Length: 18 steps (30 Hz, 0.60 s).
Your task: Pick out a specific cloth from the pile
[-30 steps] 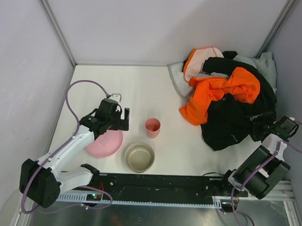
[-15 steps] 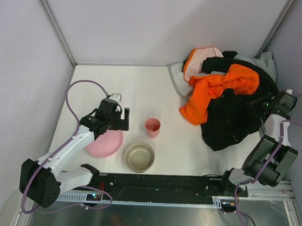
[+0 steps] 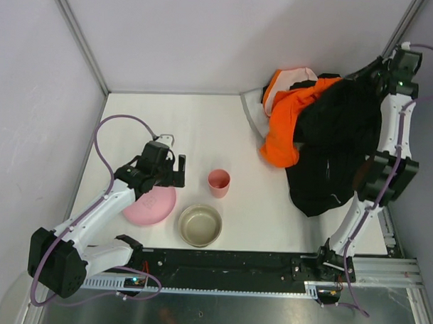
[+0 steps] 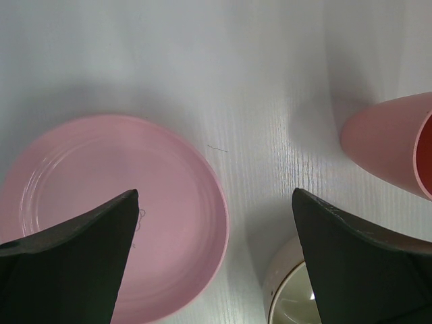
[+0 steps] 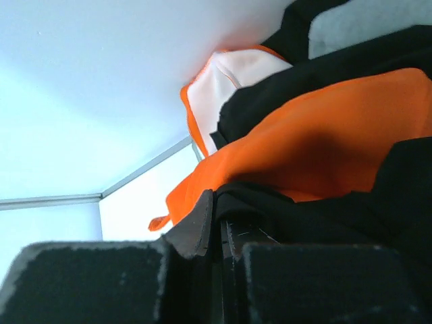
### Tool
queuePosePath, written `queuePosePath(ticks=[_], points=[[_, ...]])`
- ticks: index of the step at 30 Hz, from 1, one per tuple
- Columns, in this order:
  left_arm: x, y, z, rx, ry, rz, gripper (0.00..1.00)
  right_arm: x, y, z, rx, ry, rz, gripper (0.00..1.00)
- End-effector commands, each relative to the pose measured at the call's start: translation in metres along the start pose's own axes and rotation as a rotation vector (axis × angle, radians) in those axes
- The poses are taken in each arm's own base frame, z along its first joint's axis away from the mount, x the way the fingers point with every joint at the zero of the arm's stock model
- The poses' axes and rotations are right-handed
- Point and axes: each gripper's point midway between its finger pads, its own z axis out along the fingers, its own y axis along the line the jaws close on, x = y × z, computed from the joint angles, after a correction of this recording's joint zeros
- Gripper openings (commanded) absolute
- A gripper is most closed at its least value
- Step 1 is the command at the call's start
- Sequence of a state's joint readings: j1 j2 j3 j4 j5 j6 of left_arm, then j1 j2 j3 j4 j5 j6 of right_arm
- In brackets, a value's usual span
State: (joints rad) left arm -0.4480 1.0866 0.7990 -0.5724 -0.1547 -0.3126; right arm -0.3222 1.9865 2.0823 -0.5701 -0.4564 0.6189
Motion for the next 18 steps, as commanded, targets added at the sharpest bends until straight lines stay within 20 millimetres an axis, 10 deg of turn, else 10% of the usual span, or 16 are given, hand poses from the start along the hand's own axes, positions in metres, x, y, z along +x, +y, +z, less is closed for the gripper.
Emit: queuePosePath(ticks=[1, 11, 18], points=[[-0.018, -0.005, -0.008, 0.009, -0.050, 0.020, 1.00, 0.005, -0.001, 0.031, 0.010, 0.068, -0.033, 0.00], [-0.017, -0.006, -0.006, 0.012, -0.038, 0.021, 1.00, 0.135, -0.122, 0.087, 0.197, 0.328, 0.050, 0.01], [-0.017, -0.007, -0.007, 0.020, -0.040, 0.021, 1.00, 0.182, -0.148, 0.076, 0.230, 0.422, 0.063, 0.07]])
